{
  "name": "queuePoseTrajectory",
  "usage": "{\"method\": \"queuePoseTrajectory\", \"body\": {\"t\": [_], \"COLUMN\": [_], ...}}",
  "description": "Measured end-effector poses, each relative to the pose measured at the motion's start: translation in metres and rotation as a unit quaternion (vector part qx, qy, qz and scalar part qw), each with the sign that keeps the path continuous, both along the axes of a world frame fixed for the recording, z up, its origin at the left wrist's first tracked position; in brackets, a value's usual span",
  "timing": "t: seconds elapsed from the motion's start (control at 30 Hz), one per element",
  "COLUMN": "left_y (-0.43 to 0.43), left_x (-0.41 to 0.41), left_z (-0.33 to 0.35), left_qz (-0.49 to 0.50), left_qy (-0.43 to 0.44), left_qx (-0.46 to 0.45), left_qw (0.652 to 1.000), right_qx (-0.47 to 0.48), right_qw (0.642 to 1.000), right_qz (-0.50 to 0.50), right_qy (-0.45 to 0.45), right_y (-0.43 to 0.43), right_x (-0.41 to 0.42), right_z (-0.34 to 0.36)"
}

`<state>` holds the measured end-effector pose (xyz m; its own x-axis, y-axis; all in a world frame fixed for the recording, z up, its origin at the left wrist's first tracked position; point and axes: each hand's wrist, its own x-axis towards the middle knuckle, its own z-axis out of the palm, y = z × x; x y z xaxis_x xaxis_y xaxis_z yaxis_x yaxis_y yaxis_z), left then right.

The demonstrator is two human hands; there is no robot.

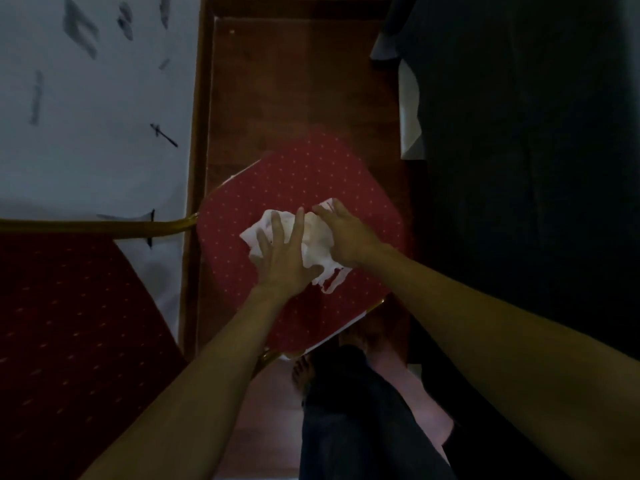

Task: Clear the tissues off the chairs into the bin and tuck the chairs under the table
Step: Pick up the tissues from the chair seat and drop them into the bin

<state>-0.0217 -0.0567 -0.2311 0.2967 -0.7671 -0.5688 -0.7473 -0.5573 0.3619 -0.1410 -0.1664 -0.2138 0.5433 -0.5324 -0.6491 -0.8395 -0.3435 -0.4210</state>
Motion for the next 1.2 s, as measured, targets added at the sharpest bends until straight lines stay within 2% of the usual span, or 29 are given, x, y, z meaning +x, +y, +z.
{"method": "queuePoseTrajectory", "body": {"t": [0.1, 0.2, 0.27, 0.33, 0.43, 0.6, 0.83, 1.07, 1.2], "left_y": [0.002, 0.019, 0.023, 0.025, 0.024, 0.008, 0.000, 0.037, 0.052], "left_x": [-0.010, -0.019, -0.019, -0.018, -0.022, -0.047, -0.091, -0.155, -0.209], "left_z": [-0.020, -0.032, -0.034, -0.031, -0.002, 0.086, 0.213, 0.312, 0.345], "left_qz": [-0.008, 0.008, 0.021, 0.024, 0.085, 0.136, 0.142, 0.038, -0.079], "left_qy": [-0.015, -0.054, -0.043, -0.023, 0.066, 0.156, 0.257, 0.327, 0.349], "left_qx": [0.002, -0.120, -0.167, -0.174, -0.172, -0.136, -0.175, -0.147, -0.124], "left_qw": [1.000, 0.991, 0.985, 0.984, 0.979, 0.969, 0.940, 0.933, 0.926], "right_qx": [-0.046, -0.091, -0.089, -0.066, -0.045, -0.074, -0.116, -0.141, -0.178], "right_qw": [0.998, 0.994, 0.992, 0.991, 0.977, 0.926, 0.854, 0.772, 0.699], "right_qz": [0.032, -0.022, -0.045, -0.073, -0.170, -0.308, -0.425, -0.538, -0.620], "right_qy": [0.024, -0.053, -0.077, -0.087, -0.119, -0.207, -0.276, -0.308, -0.309], "right_y": [0.012, 0.033, 0.045, 0.055, 0.065, 0.067, 0.084, 0.167, 0.216], "right_x": [-0.006, -0.019, -0.026, -0.031, -0.036, -0.051, -0.095, -0.169, -0.217], "right_z": [-0.027, -0.039, -0.041, -0.040, -0.020, 0.056, 0.193, 0.290, 0.317]}}
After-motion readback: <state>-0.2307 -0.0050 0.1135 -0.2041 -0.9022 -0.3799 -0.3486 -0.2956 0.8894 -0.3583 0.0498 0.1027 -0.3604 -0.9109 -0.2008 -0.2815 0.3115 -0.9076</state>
